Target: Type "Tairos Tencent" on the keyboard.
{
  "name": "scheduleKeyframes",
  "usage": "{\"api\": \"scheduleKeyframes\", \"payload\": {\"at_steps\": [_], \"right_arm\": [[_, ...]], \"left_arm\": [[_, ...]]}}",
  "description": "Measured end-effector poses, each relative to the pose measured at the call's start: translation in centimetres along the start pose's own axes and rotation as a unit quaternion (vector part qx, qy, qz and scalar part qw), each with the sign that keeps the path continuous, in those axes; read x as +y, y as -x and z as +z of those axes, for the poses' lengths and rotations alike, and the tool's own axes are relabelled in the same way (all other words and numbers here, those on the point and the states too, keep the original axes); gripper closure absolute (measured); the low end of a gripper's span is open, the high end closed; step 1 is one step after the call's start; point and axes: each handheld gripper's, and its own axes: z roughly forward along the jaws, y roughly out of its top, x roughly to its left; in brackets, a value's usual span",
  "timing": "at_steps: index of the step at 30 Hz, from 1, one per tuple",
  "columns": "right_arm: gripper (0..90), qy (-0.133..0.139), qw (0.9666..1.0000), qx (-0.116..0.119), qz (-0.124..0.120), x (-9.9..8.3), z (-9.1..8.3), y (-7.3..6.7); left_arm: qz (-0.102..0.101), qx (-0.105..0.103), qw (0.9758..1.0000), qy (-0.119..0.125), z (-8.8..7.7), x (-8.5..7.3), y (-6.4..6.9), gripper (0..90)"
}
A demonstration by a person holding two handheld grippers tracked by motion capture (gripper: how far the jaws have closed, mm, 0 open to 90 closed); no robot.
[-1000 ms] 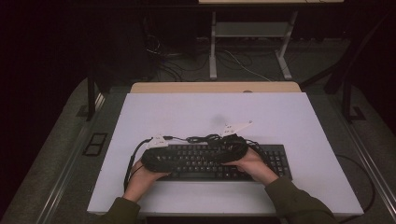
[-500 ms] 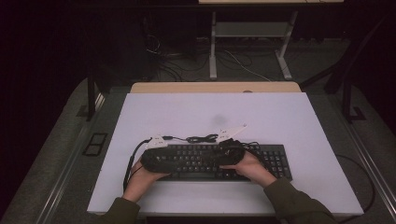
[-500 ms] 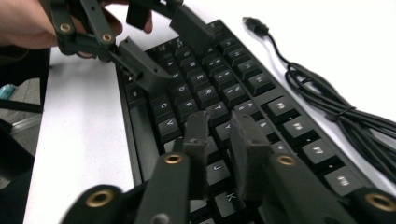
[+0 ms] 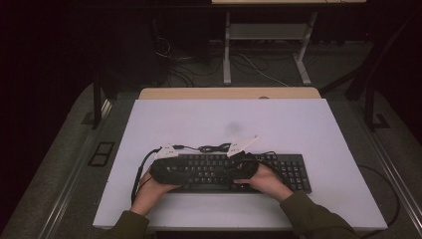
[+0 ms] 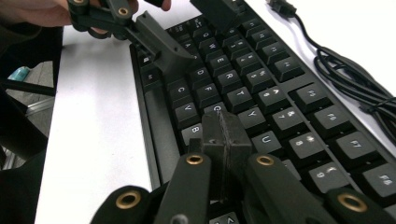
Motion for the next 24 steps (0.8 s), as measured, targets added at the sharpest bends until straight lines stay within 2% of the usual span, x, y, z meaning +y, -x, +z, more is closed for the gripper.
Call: {"api": "scheduleKeyframes", "payload": {"at_steps": [9,16,24], "right_arm": [[89.4,-0.011,0.9999,0.004,-0.007,-0.1,0.5,-0.41],[89.4,-0.018,0.9998,0.004,-0.011,-0.18,0.79,-0.57],[89.4,-0.026,0.9995,0.002,-0.019,-0.26,0.96,-0.55]], "left_arm": [[0.0,0.001,1.0,0.001,0.06,-0.04,-0.01,26.3],[0.0,0.006,1.0,0.003,0.15,-0.07,0.01,20.3],[0.0,0.008,1.0,0.002,0.14,-0.08,0.02,20.0]]}}
